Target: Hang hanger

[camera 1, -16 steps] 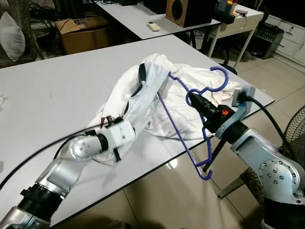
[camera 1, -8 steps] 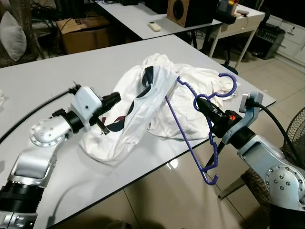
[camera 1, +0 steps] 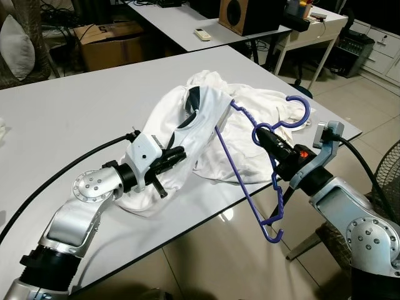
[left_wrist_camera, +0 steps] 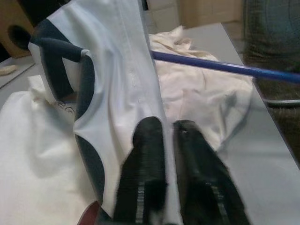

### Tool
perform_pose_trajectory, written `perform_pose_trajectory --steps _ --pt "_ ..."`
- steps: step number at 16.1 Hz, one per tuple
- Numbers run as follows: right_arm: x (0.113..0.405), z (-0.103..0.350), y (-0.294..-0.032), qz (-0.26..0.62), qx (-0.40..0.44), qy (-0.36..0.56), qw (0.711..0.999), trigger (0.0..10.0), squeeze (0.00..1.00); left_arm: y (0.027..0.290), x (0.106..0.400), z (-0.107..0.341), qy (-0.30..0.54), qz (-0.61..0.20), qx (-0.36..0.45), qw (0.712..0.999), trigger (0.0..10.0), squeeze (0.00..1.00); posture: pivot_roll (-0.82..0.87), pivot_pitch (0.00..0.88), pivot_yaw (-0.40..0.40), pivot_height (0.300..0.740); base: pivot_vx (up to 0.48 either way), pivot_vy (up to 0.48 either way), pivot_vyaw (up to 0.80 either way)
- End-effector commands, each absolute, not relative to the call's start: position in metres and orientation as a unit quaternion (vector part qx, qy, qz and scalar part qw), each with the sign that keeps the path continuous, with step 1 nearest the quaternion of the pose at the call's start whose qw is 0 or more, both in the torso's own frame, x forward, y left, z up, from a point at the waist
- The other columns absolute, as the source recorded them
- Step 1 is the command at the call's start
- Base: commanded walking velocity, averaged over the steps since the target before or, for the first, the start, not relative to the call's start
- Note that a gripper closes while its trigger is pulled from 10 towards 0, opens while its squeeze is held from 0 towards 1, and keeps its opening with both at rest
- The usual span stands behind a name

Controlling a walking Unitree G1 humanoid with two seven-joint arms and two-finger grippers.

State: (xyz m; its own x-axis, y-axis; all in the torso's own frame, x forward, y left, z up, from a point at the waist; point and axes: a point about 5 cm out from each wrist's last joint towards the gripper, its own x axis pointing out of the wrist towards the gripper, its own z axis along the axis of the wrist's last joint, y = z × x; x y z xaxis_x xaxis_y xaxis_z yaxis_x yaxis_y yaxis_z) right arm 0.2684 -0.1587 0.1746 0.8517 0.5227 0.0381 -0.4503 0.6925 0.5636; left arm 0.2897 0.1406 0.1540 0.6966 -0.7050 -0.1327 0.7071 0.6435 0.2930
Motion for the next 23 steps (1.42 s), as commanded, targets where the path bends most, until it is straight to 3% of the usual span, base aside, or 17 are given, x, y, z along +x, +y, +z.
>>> perform_pose_trajectory --steps 1,6,14,15,16,23 --pt "0.270 0.190 -0.149 0.302 0.288 0.050 0.907 10.0 0.00 0.111 0.294 0.160 -0.020 -0.369 0.152 0.917 10.0 1.00 -0.13 0.000 -0.042 0.740 0.000 0.000 0.00" --pt "0.271 0.192 -0.145 0.307 0.287 0.049 0.906 10.0 0.00 0.093 0.287 0.156 -0.006 -0.397 0.126 0.909 10.0 1.00 -0.14 0.000 -0.043 0.740 0.000 0.000 0.00" --pt "0.271 0.197 -0.141 0.314 0.289 0.046 0.903 10.0 0.00 0.105 0.304 0.128 0.042 -0.298 0.246 0.921 10.0 1.00 -0.15 0.000 -0.041 0.740 0.000 0.000 0.00" --pt "0.271 0.198 -0.141 0.313 0.290 0.044 0.903 10.0 0.00 0.108 0.304 0.129 0.042 -0.292 0.255 0.921 0.0 0.45 -0.16 0.000 -0.039 0.740 0.000 0.000 0.00" --pt "0.271 0.198 -0.142 0.312 0.290 0.044 0.904 10.0 0.00 0.111 0.305 0.129 0.041 -0.283 0.262 0.922 0.0 0.00 -0.16 0.000 -0.039 0.740 0.000 0.000 0.00" --pt "0.271 0.198 -0.144 0.307 0.295 0.041 0.904 10.0 0.00 0.123 0.303 0.114 0.082 -0.282 0.319 0.901 0.0 0.00 -0.15 0.000 -0.039 0.740 0.000 0.000 0.00"
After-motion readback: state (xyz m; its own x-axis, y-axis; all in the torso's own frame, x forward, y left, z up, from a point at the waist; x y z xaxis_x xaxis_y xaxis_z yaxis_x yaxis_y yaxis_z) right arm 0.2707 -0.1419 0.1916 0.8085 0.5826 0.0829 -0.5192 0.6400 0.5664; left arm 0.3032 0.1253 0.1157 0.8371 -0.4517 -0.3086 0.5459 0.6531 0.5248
